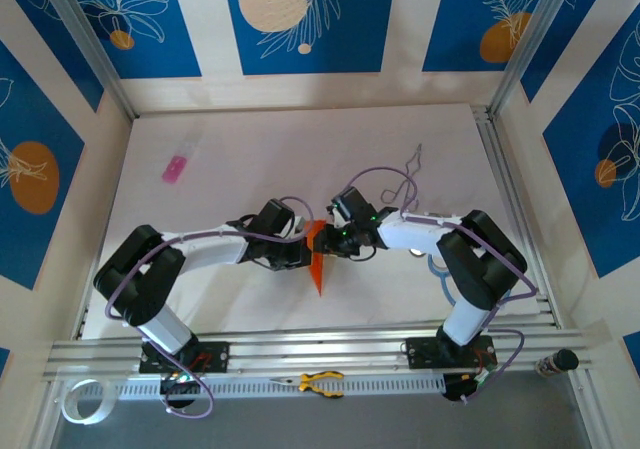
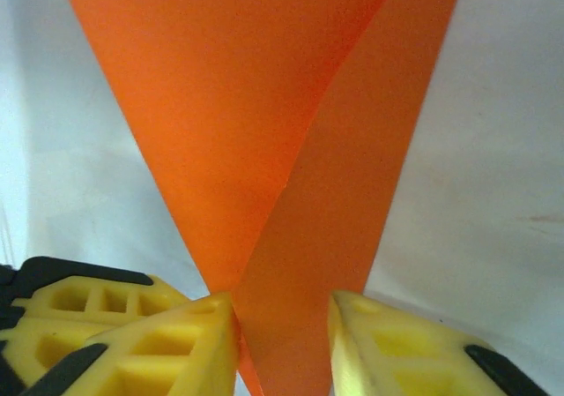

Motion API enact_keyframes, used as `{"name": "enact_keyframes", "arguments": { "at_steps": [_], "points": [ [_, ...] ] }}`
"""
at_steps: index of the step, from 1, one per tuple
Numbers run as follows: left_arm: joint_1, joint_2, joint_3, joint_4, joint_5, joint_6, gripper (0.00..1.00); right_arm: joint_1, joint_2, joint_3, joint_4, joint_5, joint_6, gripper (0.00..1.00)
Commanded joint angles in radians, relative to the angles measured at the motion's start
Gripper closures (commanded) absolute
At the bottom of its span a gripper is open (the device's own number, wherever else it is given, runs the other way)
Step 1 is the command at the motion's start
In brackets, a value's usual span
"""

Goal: Fold a paper plane with a square sheet of paper (pick it up from the middle)
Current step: Turn over a paper plane at the center of the table.

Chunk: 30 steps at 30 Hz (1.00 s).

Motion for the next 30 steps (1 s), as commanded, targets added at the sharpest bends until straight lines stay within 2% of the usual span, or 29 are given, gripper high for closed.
{"name": "enact_keyframes", "arguments": {
  "at_steps": [1, 6, 12, 21, 30],
  "points": [
    [-0.005, -0.025, 0.014, -0.004, -0.01, 0.013, 1.0, 0.005, -0.013, -0.004, -0.038, 0.035, 0.015, 0.74],
    [-0.005, -0.035, 0.012, -0.001, -0.019, 0.004, 1.0, -0.015, -0.047, -0.034, -0.036, 0.028, 0.035, 0.86],
    [-0.006, -0.068, 0.009, -0.001, -0.042, -0.015, 0.78, -0.041, -0.056, -0.051, -0.009, -0.036, 0.064, 0.96],
    [-0.005, -0.119, -0.032, 0.014, -0.066, -0.062, 0.6, -0.047, -0.053, -0.045, -0.009, -0.052, 0.086, 0.97],
    [-0.008, -0.081, -0.064, 0.066, -0.021, -0.102, 0.56, -0.049, -0.041, -0.045, 0.0, -0.064, 0.096, 0.98]
  ]
}}
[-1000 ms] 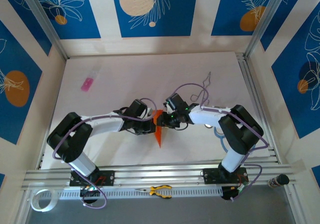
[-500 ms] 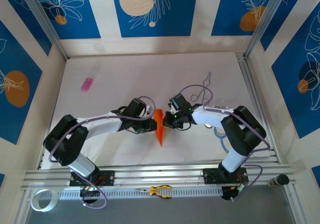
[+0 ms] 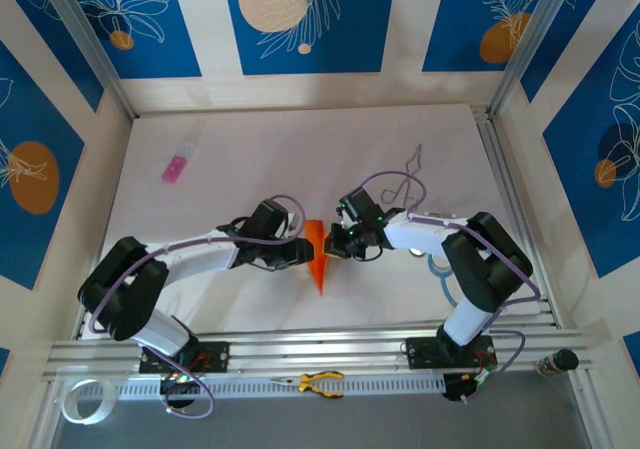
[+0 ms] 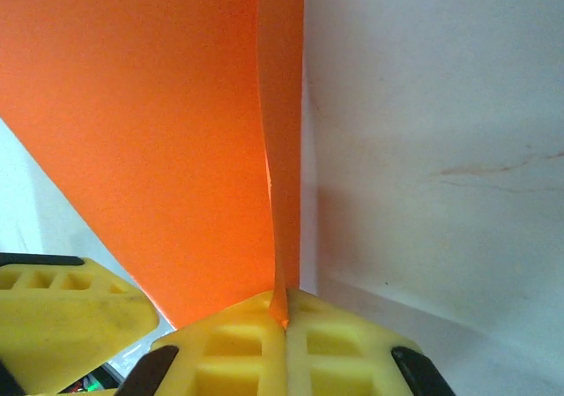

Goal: Fold a paper plane with a square sheet of paper (pick it up from the middle)
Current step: Turn over a paper plane at the center of the table.

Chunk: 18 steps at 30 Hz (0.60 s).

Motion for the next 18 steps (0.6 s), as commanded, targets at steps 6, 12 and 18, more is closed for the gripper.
{"name": "enact_keyframes", "arguments": {
  "at_steps": [6, 12, 18],
  "points": [
    [-0.012, 0.054, -0.004, 0.079, 0.048, -0.02, 0.55, -0.004, -0.005, -0.003, 0.008, -0.029, 0.017, 0.98],
    [-0.016, 0.073, 0.002, 0.11, 0.07, -0.028, 0.59, -0.004, -0.003, 0.001, 0.004, -0.032, 0.018, 0.98],
    [-0.021, 0.049, -0.004, 0.095, 0.045, -0.028, 0.67, -0.005, 0.007, 0.007, -0.006, -0.034, 0.018, 0.99]
  ]
}}
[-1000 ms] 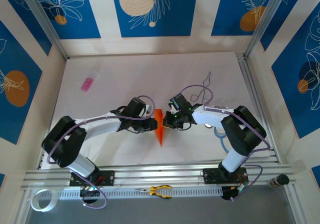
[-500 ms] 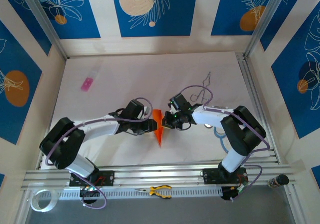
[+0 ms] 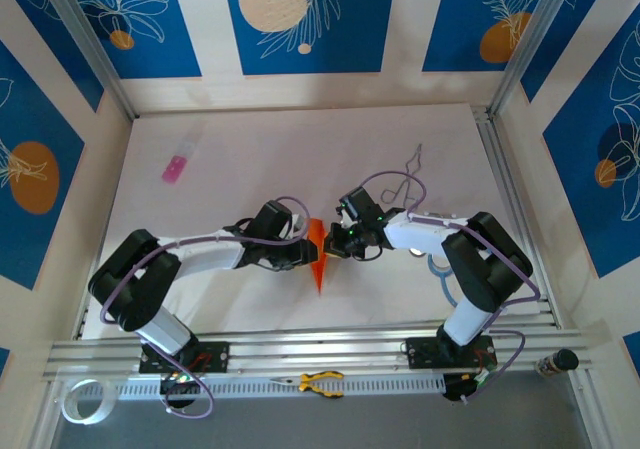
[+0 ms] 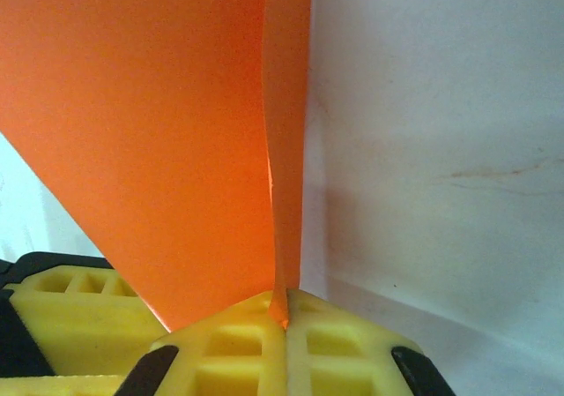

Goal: Fold a paper plane with a square sheet of paper (pick it up from the middle)
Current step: Turn over a paper plane at the center of the table.

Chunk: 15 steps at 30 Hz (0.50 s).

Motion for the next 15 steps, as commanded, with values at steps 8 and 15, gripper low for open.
{"name": "enact_keyframes", "arguments": {
  "at_steps": [8, 15],
  "points": [
    [-0.03, -0.043, 0.02, -0.08, -0.062, 0.019, 0.69, -0.005, 0.012, 0.009, -0.016, -0.029, 0.016, 0.99],
    [-0.039, -0.04, 0.039, -0.096, -0.064, 0.032, 0.71, -0.005, 0.017, 0.015, -0.016, -0.028, 0.017, 0.99]
  ]
}}
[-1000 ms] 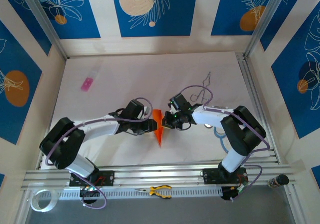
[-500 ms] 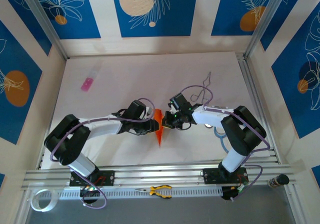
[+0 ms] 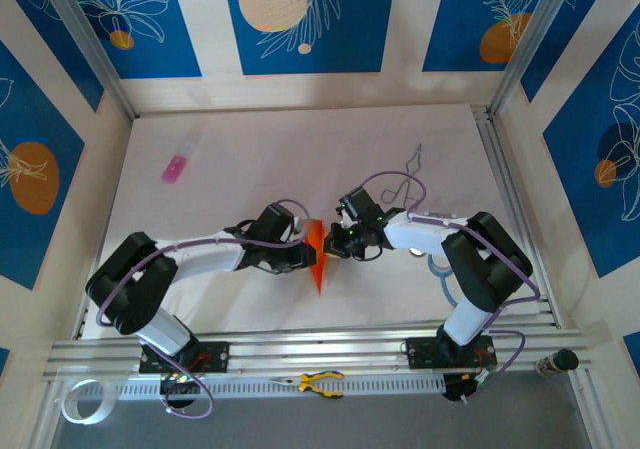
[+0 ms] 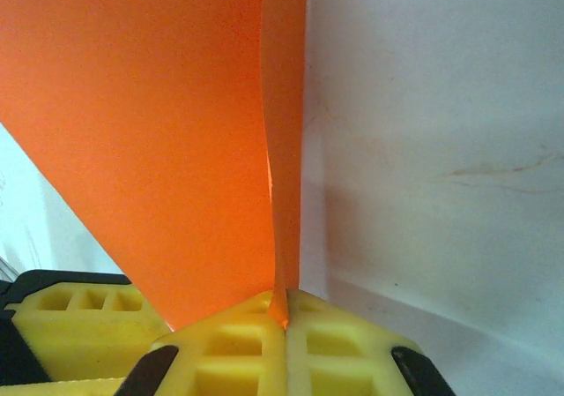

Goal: Fold a paper plane with a square sheet of paper (pick it up from the middle)
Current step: Turn over a paper plane at the center of the table.

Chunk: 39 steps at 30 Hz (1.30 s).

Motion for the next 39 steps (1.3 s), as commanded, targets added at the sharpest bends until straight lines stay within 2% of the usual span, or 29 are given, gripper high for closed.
{"name": "enact_keyframes", "arguments": {
  "at_steps": [1, 13, 20, 33, 39],
  "points": [
    [-0.012, -0.018, 0.034, -0.032, -0.015, 0.023, 0.72, -0.005, 0.017, 0.014, -0.015, -0.024, 0.014, 0.99],
    [-0.023, -0.009, 0.061, -0.081, -0.039, 0.053, 0.7, -0.004, 0.025, 0.015, -0.01, -0.028, 0.019, 0.99],
    [-0.022, -0.02, 0.039, -0.07, -0.072, 0.029, 0.59, -0.005, 0.024, 0.011, -0.01, -0.031, 0.019, 0.99],
    [-0.023, 0.034, 0.056, -0.074, -0.048, 0.026, 0.58, -0.01, 0.021, 0.009, 0.0, -0.041, 0.023, 0.99],
    [-0.023, 0.027, 0.043, -0.01, -0.016, 0.009, 0.64, -0.01, 0.021, 0.008, 0.001, -0.044, 0.023, 0.99]
  ]
}}
